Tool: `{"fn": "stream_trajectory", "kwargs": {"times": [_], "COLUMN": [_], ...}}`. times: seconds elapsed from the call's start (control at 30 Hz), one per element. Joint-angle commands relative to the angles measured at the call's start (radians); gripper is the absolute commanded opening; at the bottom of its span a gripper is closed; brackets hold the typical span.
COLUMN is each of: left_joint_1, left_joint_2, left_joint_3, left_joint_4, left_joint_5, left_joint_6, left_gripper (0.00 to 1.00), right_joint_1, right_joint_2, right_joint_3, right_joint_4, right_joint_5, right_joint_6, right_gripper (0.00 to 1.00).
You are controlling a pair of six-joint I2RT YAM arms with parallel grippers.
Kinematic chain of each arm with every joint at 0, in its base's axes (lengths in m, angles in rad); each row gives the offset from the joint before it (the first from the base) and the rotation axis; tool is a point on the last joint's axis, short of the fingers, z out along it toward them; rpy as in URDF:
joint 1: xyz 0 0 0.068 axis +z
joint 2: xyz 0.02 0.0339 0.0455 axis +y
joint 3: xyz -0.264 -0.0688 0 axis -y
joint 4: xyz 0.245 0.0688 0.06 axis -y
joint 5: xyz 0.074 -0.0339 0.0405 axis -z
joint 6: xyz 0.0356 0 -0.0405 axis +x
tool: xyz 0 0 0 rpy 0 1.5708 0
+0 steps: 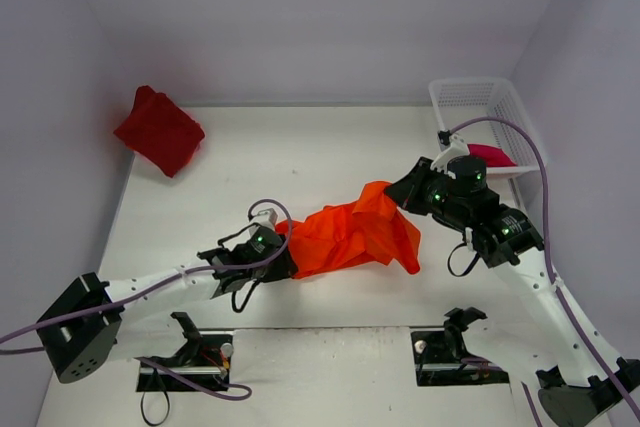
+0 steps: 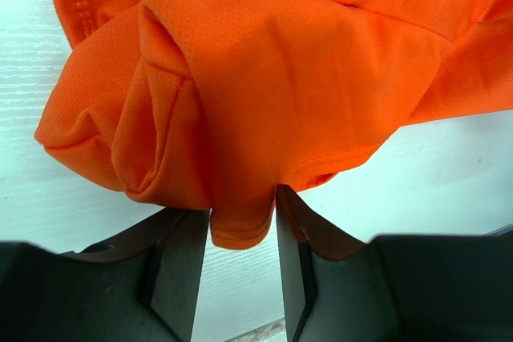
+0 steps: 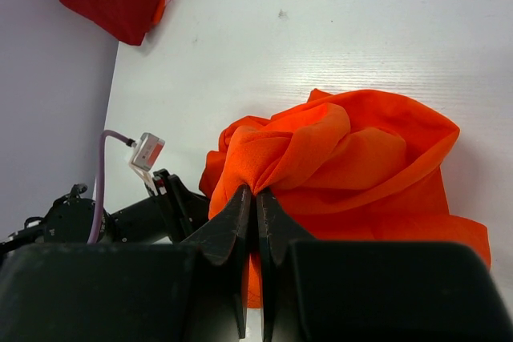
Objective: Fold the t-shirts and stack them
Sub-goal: Flatten out the tshirt
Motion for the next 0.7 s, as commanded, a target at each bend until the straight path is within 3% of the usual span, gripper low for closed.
{"fn": "stream_trajectory", "kwargs": {"times": [0.0,0.13,0.57,0.63,0.67], "left_joint_1": [-0.010,-0.011,-0.011,-0.011,-0.011], "left_joint_2": [0.006,0.009,0.009,-0.004,-0.007], "left_joint_3": [0.064,0.068,0.073,0.079,0.079], "left_joint_4": [0.063,0.063,0.054,0.040,0.037], "left_joint_5": [-0.002,-0.002,0.008,0.005,0.005], "left_joint_6": [0.004,0.006,0.009,0.014,0.014], "left_gripper": [0.33,0.24,0.19,0.08,0.08], "right_joint_1": [0.002,0.001,0.001,0.001,0.001], "right_joint_2": [0.009,0.018,0.013,0.012,0.012], "right_joint_3": [0.012,0.015,-0.003,-0.007,-0.008], "right_joint_4": [0.067,0.067,0.067,0.067,0.067], "right_joint_5": [0.014,0.015,0.018,0.018,0.018], "right_joint_6": [-0.004,-0.007,-0.008,-0.007,-0.007], "right_gripper": [0.00,0.00,0.00,0.00,0.00]}}
